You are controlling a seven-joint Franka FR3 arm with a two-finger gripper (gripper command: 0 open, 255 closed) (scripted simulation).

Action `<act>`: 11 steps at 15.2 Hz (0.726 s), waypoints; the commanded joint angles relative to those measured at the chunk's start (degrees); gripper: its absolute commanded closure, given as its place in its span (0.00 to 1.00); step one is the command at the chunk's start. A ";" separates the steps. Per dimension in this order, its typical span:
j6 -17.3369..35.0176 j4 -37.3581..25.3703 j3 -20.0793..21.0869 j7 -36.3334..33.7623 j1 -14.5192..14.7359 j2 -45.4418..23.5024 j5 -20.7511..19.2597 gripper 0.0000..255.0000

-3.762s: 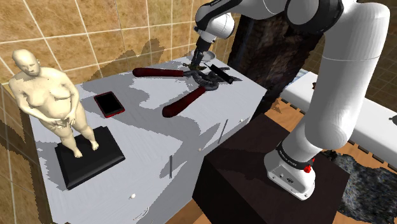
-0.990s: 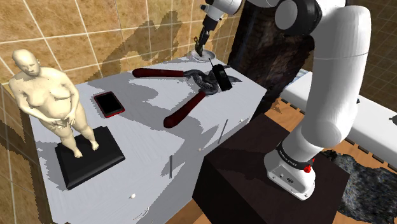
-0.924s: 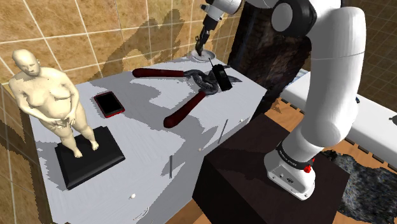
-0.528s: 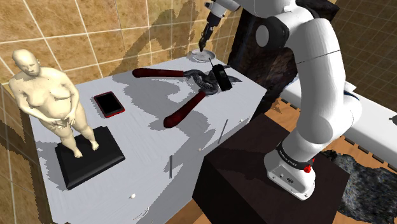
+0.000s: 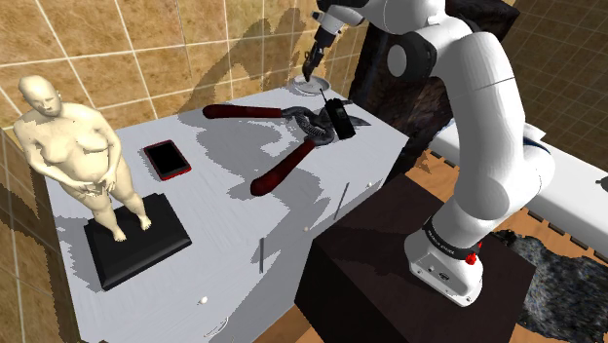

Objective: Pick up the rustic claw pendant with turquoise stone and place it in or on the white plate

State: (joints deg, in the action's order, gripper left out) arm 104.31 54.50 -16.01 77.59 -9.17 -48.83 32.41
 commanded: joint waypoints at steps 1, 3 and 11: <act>2.05 3.15 -0.23 0.90 0.28 0.12 0.00 1.00; 3.23 4.15 -0.17 1.41 0.42 -0.18 0.22 1.00; 3.95 4.73 -0.16 1.73 0.52 -0.41 0.40 1.00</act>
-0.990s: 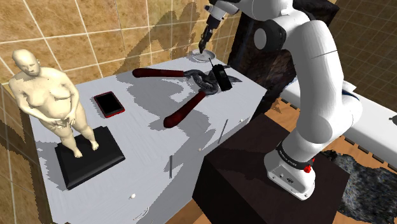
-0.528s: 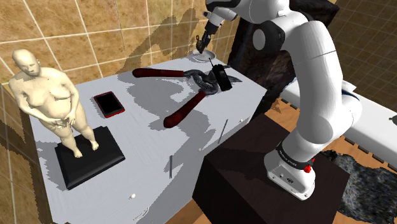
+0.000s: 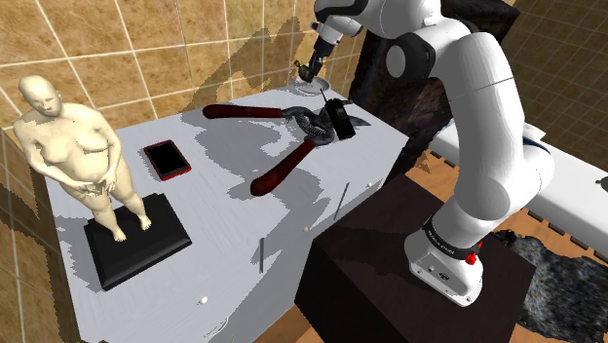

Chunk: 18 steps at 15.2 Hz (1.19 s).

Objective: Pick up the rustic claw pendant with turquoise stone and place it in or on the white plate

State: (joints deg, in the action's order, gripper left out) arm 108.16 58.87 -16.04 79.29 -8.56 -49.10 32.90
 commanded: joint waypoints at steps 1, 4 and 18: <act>0.10 0.35 -0.14 0.02 -0.09 -0.14 -0.09 1.00; 0.11 0.45 -0.14 -0.09 0.04 -0.01 -0.12 0.00; -5.27 -2.99 -0.72 -0.80 -1.59 1.88 -0.85 0.00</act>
State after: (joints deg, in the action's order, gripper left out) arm 102.91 55.91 -16.76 78.49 -10.13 -47.21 32.06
